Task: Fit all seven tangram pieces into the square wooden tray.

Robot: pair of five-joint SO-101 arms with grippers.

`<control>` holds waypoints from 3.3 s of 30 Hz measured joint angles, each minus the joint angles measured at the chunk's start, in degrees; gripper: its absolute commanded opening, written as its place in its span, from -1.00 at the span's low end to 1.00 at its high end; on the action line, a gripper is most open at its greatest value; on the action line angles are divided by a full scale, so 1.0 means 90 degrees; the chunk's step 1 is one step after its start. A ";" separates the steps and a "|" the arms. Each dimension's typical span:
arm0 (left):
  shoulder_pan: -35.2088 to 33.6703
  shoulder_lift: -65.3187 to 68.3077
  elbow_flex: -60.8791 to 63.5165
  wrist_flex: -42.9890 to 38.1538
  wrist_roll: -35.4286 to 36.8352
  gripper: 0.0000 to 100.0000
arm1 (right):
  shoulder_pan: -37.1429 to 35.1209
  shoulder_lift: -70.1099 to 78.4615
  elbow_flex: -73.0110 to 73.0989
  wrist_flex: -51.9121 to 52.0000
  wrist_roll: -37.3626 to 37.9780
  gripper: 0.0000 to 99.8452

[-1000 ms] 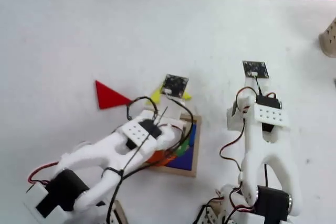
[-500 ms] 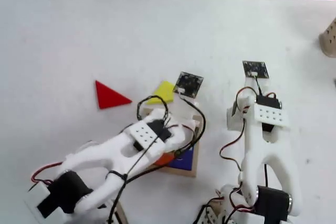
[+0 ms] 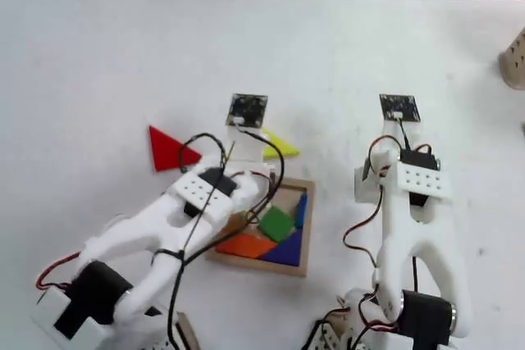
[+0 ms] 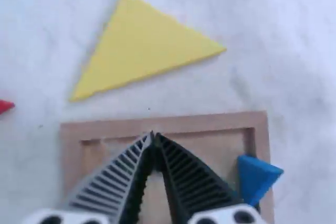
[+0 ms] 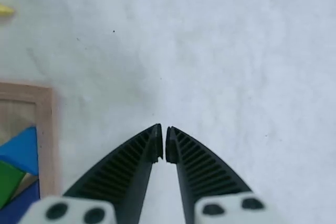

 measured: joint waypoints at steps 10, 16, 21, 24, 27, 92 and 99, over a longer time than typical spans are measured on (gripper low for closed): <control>-0.0010 -0.0625 0.0293 0.0733 -0.1250 -0.96 | -0.0274 0.0000 0.0000 0.0000 0.0000 -0.96; 0.0000 -0.1260 0.0977 0.0225 -0.1289 -0.96 | -0.0625 0.0000 0.0000 0.0000 -0.0420 -0.94; -0.0049 -0.1289 0.1162 -0.0215 -0.1289 -0.96 | -0.0918 0.0000 -0.0156 0.0156 -0.0469 -0.69; -0.0205 -0.1289 0.1162 -0.0234 -0.1289 -0.96 | -0.1114 0.0000 -0.0508 0.0537 -0.0469 -0.67; -0.0225 -0.1289 0.1162 -0.0264 -0.1289 -0.96 | -0.1368 0.0000 -0.0821 0.0801 -0.0469 -0.72; -0.0449 -0.0606 0.0899 -0.0576 -0.1289 -0.96 | -0.1719 0.1104 -0.1592 0.1133 -0.0987 -0.96; -0.0449 -0.0606 0.0899 -0.0576 -0.1289 -0.96 | -0.1690 0.1123 -0.1143 0.0625 -0.0987 -0.96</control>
